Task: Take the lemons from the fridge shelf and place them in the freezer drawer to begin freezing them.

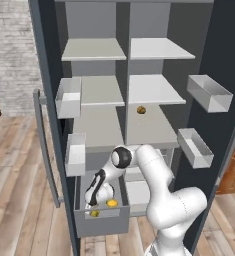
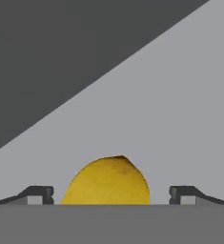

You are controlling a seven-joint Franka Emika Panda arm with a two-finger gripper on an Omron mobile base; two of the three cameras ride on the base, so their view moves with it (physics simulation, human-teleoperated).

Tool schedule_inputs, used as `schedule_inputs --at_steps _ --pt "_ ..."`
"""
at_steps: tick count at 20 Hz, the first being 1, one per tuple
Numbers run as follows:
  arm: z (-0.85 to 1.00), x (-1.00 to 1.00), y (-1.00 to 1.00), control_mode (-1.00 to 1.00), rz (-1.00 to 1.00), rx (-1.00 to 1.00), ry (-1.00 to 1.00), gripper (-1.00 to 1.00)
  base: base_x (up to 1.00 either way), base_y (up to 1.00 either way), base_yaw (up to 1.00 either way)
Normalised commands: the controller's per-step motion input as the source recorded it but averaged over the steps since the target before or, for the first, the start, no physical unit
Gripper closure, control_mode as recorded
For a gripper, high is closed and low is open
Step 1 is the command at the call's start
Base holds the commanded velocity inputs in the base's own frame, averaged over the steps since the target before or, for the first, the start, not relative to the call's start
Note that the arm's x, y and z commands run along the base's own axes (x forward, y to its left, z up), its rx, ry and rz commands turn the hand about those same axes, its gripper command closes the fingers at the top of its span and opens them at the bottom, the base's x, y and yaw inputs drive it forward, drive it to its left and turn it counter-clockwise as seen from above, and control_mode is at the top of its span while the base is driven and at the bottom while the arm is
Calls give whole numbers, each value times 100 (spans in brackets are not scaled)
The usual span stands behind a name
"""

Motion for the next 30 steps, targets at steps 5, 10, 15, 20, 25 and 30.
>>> schedule_inputs --at_steps 5,10,15,20,25,30 --pt "22 0 -9 -100 0 0 0 -100 0 0 0" --pt "63 0 -14 -100 -4 0 -2 -100 0 0 0" --pt "54 2 -10 -100 -6 0 0 -100 0 0 0" --pt "34 10 -27 -100 -5 0 0 -100 0 0 0" --pt "33 2 -26 -100 -4 0 0 -100 0 0 0" --pt "28 0 -22 -100 -4 0 0 -100 0 0 0"
